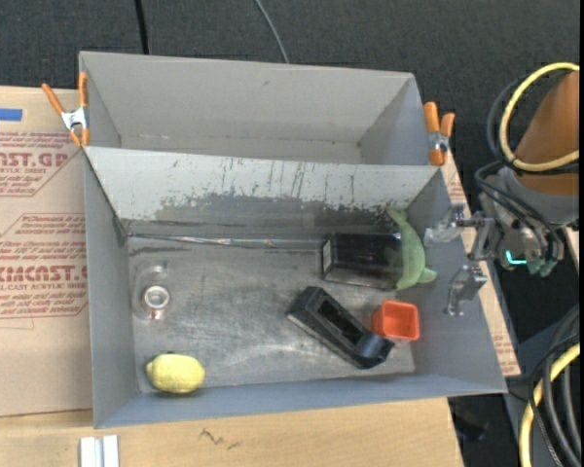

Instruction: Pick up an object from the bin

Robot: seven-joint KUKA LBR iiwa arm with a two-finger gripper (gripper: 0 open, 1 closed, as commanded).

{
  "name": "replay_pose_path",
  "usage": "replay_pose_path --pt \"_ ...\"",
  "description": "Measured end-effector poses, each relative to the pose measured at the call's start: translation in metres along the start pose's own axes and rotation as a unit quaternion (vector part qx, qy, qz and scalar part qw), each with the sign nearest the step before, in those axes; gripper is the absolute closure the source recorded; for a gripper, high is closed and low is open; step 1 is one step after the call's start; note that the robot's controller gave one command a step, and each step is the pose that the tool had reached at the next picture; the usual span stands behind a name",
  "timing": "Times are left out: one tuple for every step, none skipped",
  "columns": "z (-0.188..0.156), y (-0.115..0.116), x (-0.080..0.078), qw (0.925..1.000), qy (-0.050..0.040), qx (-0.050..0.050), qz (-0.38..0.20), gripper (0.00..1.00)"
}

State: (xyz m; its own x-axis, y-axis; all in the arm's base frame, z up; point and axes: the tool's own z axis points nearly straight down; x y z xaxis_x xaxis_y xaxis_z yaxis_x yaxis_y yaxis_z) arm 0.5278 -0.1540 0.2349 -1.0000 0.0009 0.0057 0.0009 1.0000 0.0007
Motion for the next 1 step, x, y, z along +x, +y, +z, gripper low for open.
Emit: replay_pose_path --pt "-0.0041 0.0009 -0.0018 1.0000 -0.0038 0.001 -0.001 0.00"
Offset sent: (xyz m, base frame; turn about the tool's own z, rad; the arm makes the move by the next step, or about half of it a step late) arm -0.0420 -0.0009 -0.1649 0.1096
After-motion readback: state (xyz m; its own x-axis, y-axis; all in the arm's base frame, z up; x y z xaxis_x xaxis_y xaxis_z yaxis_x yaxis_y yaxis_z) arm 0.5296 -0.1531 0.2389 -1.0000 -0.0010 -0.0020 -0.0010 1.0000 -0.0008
